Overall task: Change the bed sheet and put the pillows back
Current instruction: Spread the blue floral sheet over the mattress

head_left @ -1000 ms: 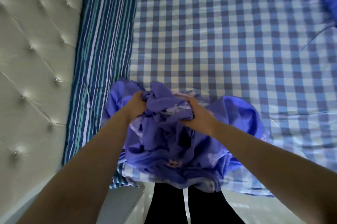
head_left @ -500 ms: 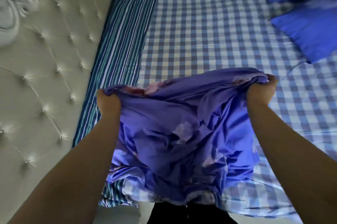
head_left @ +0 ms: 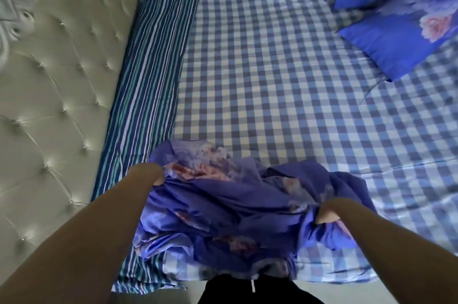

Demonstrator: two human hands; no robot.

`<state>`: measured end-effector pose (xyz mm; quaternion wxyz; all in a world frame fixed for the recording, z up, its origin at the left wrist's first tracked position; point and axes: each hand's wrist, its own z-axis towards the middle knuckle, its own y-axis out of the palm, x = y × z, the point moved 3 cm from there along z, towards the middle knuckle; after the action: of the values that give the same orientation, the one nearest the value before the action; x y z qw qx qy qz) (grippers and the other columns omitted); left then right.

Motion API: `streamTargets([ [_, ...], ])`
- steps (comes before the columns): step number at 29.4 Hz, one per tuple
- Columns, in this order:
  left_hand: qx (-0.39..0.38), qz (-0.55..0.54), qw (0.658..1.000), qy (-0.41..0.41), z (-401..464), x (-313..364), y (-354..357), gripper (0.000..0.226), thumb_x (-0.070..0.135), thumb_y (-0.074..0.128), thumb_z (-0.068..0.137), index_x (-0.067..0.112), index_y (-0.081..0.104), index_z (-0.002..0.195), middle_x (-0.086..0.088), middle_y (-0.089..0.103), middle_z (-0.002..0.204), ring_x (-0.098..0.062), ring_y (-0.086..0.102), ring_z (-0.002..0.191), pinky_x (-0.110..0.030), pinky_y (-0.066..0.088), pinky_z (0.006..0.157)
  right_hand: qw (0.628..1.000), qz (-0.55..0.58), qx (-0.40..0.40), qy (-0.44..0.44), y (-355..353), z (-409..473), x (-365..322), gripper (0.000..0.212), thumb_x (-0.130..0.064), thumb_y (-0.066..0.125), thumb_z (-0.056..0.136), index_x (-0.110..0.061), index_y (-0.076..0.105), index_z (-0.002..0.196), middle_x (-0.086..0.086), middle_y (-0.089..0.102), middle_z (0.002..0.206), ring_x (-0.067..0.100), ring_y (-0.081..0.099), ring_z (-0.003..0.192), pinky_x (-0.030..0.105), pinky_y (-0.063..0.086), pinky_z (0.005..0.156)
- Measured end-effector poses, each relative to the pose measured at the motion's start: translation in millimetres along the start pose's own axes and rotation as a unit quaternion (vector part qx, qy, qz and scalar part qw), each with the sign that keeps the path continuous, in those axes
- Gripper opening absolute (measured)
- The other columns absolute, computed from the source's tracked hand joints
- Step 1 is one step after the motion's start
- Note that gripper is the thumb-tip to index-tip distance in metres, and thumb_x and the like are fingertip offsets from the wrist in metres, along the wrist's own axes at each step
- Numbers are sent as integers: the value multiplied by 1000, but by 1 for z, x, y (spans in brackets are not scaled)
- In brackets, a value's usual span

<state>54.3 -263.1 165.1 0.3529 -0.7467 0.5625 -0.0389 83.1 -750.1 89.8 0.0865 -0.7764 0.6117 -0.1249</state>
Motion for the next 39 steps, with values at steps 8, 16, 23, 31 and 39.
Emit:
streamTargets([
  [8, -56, -260, 958, -107, -6, -11, 17, 38, 24, 38, 97, 7, 48, 129, -19, 60, 121, -32, 59, 108, -43, 44, 102, 979, 63, 188, 37, -17, 2, 15, 48, -41, 29, 95, -28, 40, 140, 7, 30, 150, 31, 34, 133, 43, 36, 101],
  [16, -152, -723, 673, -32, -4, 67, -40, 41, 27, 28, 104, 14, 36, 143, -20, 63, 116, -32, 62, 105, -53, 48, 86, 894, 445, -40, -4, -134, -7, -2, 14, -11, 44, 92, -5, 53, 83, 9, 52, 63, 16, 52, 40, 22, 48, 42],
  [23, 141, -789, 546, 243, -27, 131, -293, 45, 5, 49, 94, 11, 39, 138, 0, 71, 86, -13, 66, 70, -32, 50, 70, 564, 626, 461, -278, -394, -103, -6, 57, 2, 56, 87, -4, 33, 139, 14, 53, 122, 23, 53, 108, 16, 44, 83],
  [31, 135, -678, 684, 234, -39, 144, -321, 85, 35, 54, 95, 33, -13, 149, -7, 52, 136, -6, 58, 84, -31, 47, 82, 616, 527, 446, -380, -418, -114, -49, 98, -2, 68, 84, -6, -6, 150, 9, 7, 158, 19, 14, 145, 26, 19, 116],
  [39, 87, -641, 735, 202, -7, 111, -200, 7, 14, 54, 96, 13, 50, 102, -10, 46, 74, -13, 52, 53, -20, 36, 39, 835, 362, 311, -275, -331, -38, -120, 67, -25, 65, 89, -12, 31, 145, 4, 49, 117, 18, 50, 105, 18, 41, 82],
])
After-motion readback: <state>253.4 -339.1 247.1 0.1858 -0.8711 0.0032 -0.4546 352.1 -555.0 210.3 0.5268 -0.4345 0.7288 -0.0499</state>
